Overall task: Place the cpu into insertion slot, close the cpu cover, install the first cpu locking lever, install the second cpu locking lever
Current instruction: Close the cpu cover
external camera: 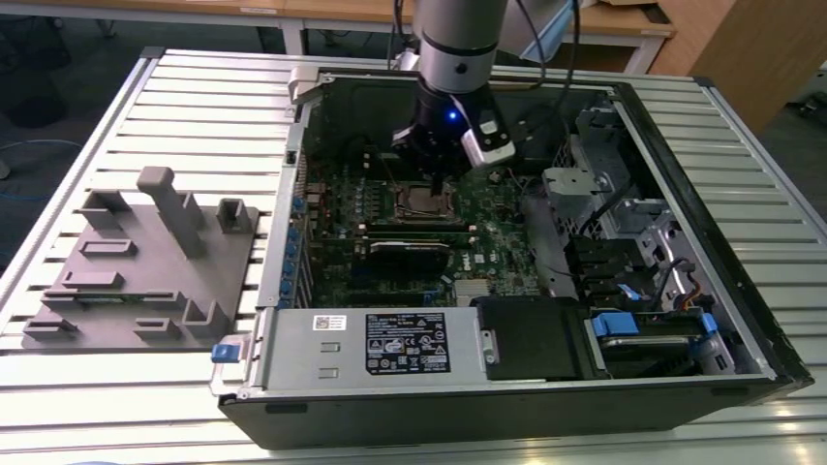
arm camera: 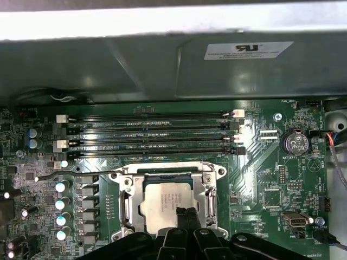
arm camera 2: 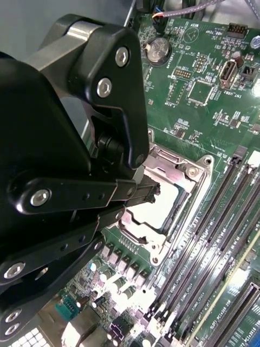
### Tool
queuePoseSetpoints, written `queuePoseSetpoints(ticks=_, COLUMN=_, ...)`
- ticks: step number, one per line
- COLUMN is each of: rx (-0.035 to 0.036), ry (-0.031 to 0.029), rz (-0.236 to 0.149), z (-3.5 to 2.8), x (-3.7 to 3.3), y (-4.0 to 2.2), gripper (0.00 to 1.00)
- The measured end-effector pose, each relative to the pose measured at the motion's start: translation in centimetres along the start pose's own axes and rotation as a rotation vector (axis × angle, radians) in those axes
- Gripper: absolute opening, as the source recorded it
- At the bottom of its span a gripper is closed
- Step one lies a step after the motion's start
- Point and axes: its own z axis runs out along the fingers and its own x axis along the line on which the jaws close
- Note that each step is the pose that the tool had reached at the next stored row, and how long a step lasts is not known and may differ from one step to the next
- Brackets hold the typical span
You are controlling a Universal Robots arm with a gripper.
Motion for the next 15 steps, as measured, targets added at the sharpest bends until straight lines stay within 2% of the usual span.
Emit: queuePoseSetpoints(ticks=15, rx=0.0, ry=-0.0002, rz=0.0, z=0.24, x=0.75, y=-0.05, gripper=0.11)
